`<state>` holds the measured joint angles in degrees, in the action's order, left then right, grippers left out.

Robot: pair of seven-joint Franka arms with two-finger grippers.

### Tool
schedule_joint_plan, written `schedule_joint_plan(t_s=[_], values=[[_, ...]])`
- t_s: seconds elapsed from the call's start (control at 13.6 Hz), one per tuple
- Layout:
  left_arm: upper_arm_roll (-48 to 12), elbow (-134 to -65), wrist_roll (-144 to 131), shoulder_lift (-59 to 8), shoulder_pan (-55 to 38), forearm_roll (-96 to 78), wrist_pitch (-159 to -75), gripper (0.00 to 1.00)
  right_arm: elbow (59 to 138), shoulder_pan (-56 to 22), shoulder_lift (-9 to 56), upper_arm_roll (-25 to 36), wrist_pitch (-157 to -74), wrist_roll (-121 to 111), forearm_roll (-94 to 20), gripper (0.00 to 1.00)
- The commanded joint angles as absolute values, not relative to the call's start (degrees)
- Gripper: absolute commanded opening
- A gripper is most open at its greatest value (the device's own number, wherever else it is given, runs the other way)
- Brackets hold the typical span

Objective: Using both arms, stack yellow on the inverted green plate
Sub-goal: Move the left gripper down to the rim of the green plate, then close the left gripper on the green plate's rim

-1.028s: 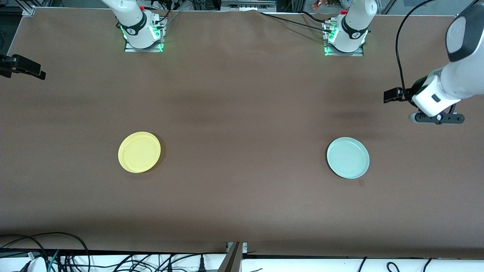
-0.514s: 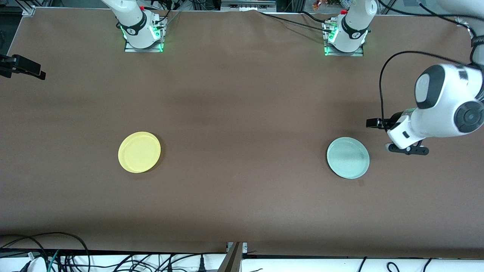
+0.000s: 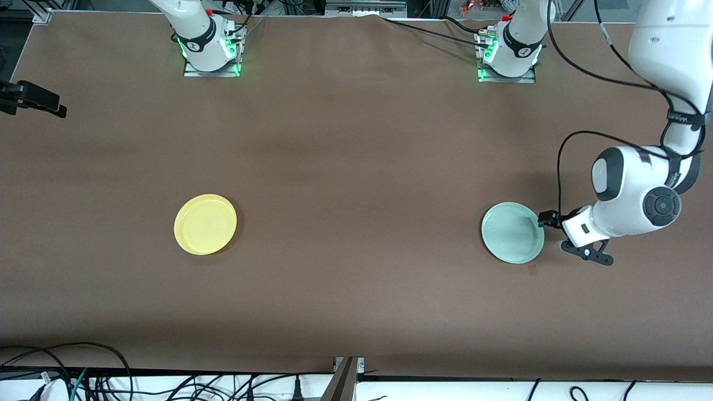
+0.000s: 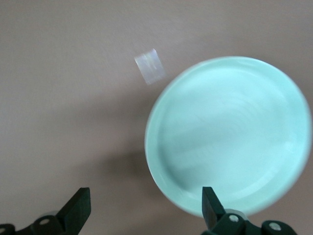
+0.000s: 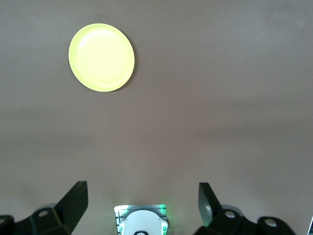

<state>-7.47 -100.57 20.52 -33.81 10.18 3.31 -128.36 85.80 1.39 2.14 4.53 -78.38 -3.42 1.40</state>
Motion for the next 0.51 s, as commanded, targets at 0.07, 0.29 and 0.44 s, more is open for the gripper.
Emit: schedule_joint_plan(t_s=[0.07, 0.29, 0.44], values=[[-9.22, -100.89, 22.06, -36.21, 10.19, 4.48, -130.07, 1.0, 84.9, 1.76, 2.46, 4.31, -78.22, -3.43, 1.41, 1.0], [-9.67, -100.64, 22.59, -36.74, 10.63, 4.57, -131.31, 1.0, 84.9, 1.67, 2.46, 4.22, -78.31, -3.43, 1.41, 1.0], [-9.58, -100.28, 23.03, -37.09, 10.55, 4.83, -131.48, 1.0, 84.9, 1.67, 2.46, 4.22, -78.31, -3.43, 1.41, 1.0]])
